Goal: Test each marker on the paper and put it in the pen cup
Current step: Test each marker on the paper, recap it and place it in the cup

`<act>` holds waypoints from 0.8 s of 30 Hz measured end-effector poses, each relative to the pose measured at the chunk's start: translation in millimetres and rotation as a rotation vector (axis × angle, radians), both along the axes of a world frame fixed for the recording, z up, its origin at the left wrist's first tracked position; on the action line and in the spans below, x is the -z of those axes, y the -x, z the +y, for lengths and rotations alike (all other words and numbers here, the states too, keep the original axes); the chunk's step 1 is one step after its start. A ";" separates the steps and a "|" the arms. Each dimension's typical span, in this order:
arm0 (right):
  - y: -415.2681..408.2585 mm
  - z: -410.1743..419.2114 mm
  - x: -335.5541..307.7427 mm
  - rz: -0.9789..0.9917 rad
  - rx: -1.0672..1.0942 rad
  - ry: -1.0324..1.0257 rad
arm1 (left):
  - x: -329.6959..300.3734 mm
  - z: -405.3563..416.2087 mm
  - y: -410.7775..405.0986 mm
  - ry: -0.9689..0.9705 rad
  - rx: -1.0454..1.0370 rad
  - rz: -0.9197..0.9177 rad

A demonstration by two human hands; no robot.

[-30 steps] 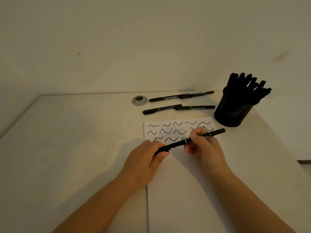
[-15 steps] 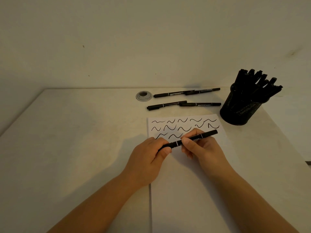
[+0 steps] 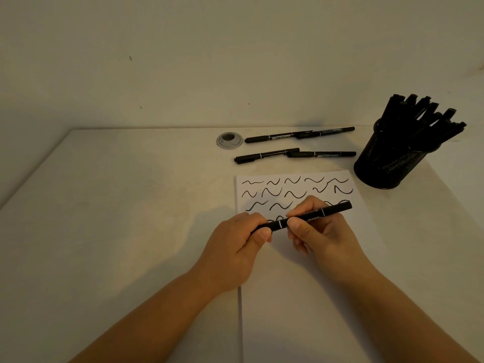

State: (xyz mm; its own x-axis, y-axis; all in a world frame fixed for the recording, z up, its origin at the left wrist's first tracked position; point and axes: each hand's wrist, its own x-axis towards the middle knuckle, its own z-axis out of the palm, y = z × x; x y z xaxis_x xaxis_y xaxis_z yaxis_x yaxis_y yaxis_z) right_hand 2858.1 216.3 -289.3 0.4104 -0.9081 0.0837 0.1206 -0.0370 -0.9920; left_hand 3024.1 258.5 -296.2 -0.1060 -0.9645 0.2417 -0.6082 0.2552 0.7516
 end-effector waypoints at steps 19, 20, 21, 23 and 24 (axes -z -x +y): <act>20.8 -15.2 -16.8 0.109 0.243 0.068 | -8.8 -7.5 -7.0 0.056 -0.124 0.158; 23.4 -16.2 -19.1 0.197 0.229 0.128 | -11.1 -9.3 -9.0 0.068 -0.131 0.154; 26.3 -16.9 -22.2 0.282 0.196 0.186 | -13.6 -10.9 -10.6 0.075 -0.126 0.137; 33.5 -17.8 -29.5 0.496 0.102 0.324 | -19.7 -14.7 -11.6 0.072 -0.096 0.098; 36.5 -18.0 -33.2 0.602 0.057 0.392 | -23.5 -16.6 -10.7 0.069 -0.074 0.081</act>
